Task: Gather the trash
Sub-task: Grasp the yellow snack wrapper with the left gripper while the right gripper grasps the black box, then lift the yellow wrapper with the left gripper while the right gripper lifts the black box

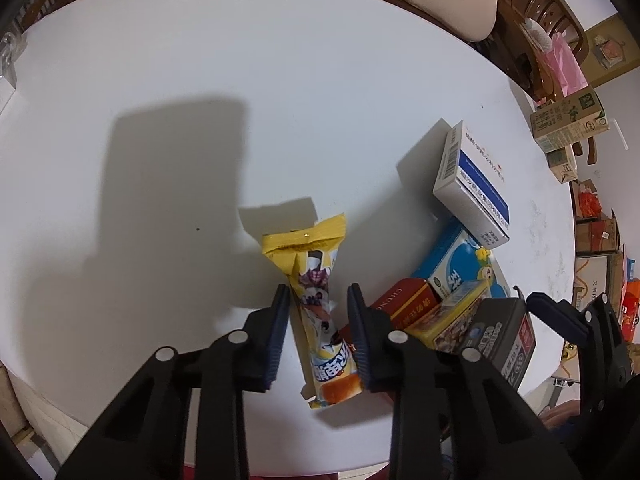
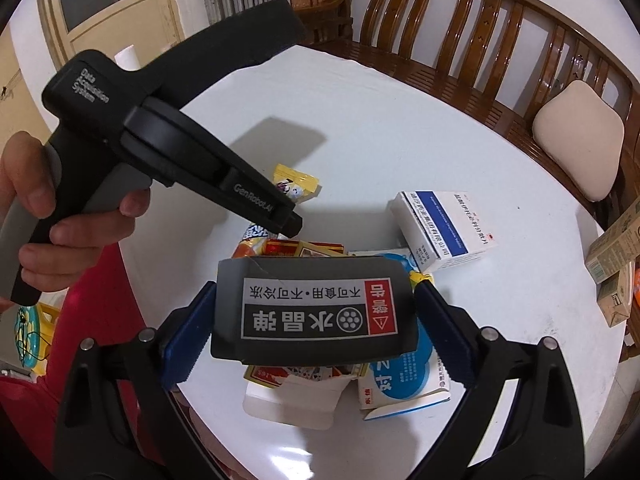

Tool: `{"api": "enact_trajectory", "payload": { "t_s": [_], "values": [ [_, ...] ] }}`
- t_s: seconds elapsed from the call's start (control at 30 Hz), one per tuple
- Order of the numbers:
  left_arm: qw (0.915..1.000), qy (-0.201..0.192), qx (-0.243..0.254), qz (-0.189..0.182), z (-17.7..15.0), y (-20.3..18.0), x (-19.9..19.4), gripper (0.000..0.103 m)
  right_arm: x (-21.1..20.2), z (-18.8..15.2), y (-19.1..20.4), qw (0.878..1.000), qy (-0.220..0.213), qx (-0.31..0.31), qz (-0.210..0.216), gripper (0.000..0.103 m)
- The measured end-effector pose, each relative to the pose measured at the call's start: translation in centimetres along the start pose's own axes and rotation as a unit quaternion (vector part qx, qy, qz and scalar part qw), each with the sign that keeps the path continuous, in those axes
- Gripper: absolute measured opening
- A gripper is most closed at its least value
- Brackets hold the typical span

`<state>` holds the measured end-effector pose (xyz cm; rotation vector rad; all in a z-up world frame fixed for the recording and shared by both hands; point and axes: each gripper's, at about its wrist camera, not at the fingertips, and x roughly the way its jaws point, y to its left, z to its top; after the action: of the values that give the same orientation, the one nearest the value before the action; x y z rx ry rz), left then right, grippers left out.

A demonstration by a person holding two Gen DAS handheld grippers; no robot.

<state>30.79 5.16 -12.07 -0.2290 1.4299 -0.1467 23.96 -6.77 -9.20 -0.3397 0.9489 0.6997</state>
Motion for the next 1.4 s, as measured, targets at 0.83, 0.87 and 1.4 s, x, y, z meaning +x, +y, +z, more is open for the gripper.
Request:
{"api": "enact_trajectory", "payload": {
  "t_s": [0.83,0.87,1.4],
  "values": [
    [0.9987,-0.045,0.025,0.001,-0.6,0.9,-2.1,0.008,-0.3,-1.2,-3.2,0.997,0.019,0.075,-0.024,0.002],
    [0.9987,-0.044,0.028,-0.001,-0.6,0.8,-2.1,0.008,-0.6,-1.4,-3.1,0.997,0.015,0.075,-0.022,0.002],
    [0.9986,-0.027,0.045,0.007,-0.4,0.4,-0.4,0.008,-0.4,-1.6,-14.1,0.952,0.066,0.297,-0.042,0.065]
  ]
}}
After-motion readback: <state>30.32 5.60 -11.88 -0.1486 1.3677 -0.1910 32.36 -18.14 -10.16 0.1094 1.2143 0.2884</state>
